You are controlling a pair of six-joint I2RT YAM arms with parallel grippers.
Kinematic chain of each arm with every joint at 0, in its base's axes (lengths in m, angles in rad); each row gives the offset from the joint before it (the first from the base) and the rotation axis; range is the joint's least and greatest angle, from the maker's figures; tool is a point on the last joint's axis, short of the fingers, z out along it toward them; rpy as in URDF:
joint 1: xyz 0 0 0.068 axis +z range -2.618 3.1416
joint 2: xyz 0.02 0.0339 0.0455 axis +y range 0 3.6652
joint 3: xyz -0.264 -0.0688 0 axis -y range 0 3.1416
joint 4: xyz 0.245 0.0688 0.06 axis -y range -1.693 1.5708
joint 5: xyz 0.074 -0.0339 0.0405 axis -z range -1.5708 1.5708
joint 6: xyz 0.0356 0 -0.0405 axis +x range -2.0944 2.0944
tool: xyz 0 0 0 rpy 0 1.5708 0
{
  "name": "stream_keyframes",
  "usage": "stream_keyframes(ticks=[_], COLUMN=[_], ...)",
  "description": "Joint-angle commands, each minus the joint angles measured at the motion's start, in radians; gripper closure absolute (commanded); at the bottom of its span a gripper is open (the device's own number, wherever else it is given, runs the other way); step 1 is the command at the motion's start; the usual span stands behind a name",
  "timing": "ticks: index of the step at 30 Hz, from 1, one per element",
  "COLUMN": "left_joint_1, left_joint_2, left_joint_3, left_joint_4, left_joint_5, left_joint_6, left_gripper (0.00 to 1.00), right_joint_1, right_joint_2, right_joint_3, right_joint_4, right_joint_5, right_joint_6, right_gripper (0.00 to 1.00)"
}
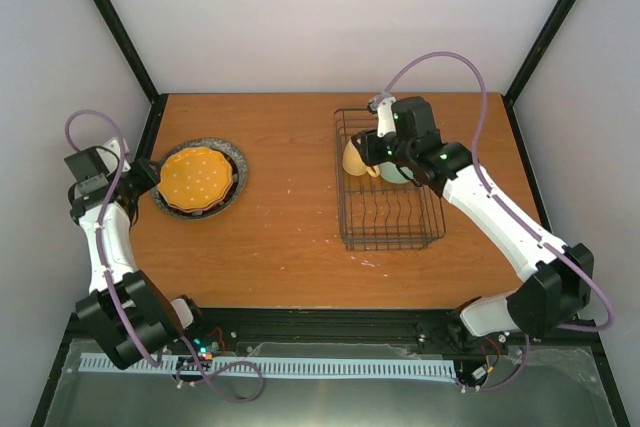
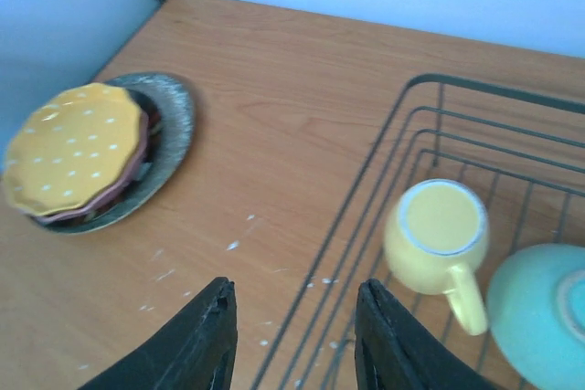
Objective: Load the mixed dishes into the dish rack
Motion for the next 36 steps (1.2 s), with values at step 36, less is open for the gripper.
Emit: stream_keyframes(ticks=[36], left_joint_1=[0.064], left_joint_2=[0.347], left_joint_3=[0.078], left_joint_4=[-0.021], left_joint_5=[-0.081], left_joint_6=[0.077], left_gripper=[0.71], right_joint_1=[0.027], right_joint_2=[-0.133], right_joint_3=[-0.096], right_joint_4=[0.027], right_joint_5=[-0.271], right_joint_6=[0.025], right_gripper=[0.63])
